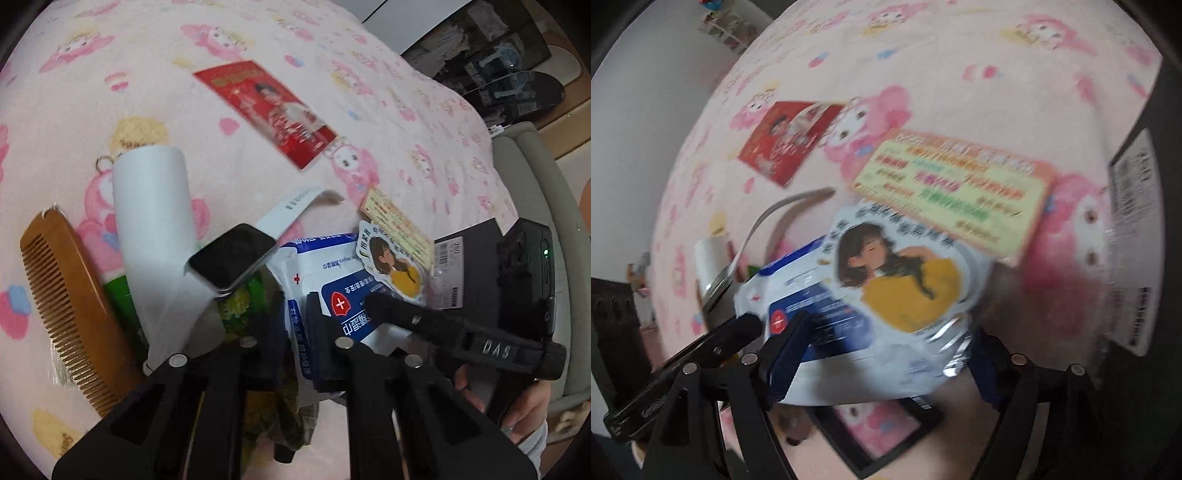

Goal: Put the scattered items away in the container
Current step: 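Close the right tool on the wipes pack and lift it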

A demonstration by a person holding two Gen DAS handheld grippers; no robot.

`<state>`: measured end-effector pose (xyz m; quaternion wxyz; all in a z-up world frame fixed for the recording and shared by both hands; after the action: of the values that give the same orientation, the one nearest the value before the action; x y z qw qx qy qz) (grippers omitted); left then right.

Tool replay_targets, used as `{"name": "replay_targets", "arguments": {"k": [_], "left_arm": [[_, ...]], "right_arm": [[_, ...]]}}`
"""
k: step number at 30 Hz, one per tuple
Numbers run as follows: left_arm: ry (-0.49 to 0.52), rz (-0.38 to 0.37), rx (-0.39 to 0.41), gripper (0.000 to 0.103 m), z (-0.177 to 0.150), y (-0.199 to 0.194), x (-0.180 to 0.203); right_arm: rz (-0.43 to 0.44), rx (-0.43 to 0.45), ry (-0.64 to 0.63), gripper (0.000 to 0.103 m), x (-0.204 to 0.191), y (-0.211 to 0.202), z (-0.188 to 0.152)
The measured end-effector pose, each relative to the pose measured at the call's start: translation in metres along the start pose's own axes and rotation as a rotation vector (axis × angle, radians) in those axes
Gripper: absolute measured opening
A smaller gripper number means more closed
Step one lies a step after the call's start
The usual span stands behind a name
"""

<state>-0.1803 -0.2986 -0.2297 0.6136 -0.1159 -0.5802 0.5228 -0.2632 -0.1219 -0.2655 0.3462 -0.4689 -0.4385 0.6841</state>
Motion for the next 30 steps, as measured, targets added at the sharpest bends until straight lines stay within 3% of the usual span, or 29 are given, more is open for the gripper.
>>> {"name": "replay_targets", "arguments": {"k": [3,8,12,15,19,20,24,30], "left_arm": [[0.037,0.032,0.025,0.009,-0.004,-0.021,0.003],[0.021,-0.002,0.072,0.009,-0.019,-0.067,-0.002],[-0.018,0.014,0.030,0.015,-0.031,-0.060,-0.017],[-0.047,-0.006,0.015,0.020,-0.032,-0.048,-0.024],[-0.038,-0.016,0.030,0.020,-0.028,-0.042,-0.019],[-0.028,-0.013,0.026,0.020,-0.028,-0.042,-0.015],[0.061,0.032,0.037,0.020,-0.032,-0.057,0.008],[0.115,-0.012,0.091,0.020,-0.035,-0.099,0.042]], "right_arm": [[0.039,0.007,-0.076,0.074,-0.016,-0.009,-0.012],[0.099,0.004,-0.219,0.072,-0.044,-0.029,-0.037],[0.088,-0.012,-0.298,0.072,-0.056,-0.031,-0.052],[0.040,-0.044,-0.224,0.073,-0.040,-0.010,-0.046],[0.136,-0.079,-0.125,0.072,-0.029,0.009,-0.033],[0.132,-0.071,-0.128,0.071,-0.029,0.009,-0.033],[0.108,0.003,-0.173,0.052,-0.035,-0.014,-0.037],[0.118,0.110,-0.222,0.049,-0.046,-0.072,-0.051]]}}
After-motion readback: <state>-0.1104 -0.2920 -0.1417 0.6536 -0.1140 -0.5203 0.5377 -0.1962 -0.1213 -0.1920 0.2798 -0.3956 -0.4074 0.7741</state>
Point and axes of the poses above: each gripper's, at about its wrist camera, not at the fingertips, and y roughly the way its jaws point, x to its right, z to its top, the point moved 4 cm from there along y, roughly the way its jaws point, and after that the axes turned 7 degrees about -z, right-handed, at the moved point
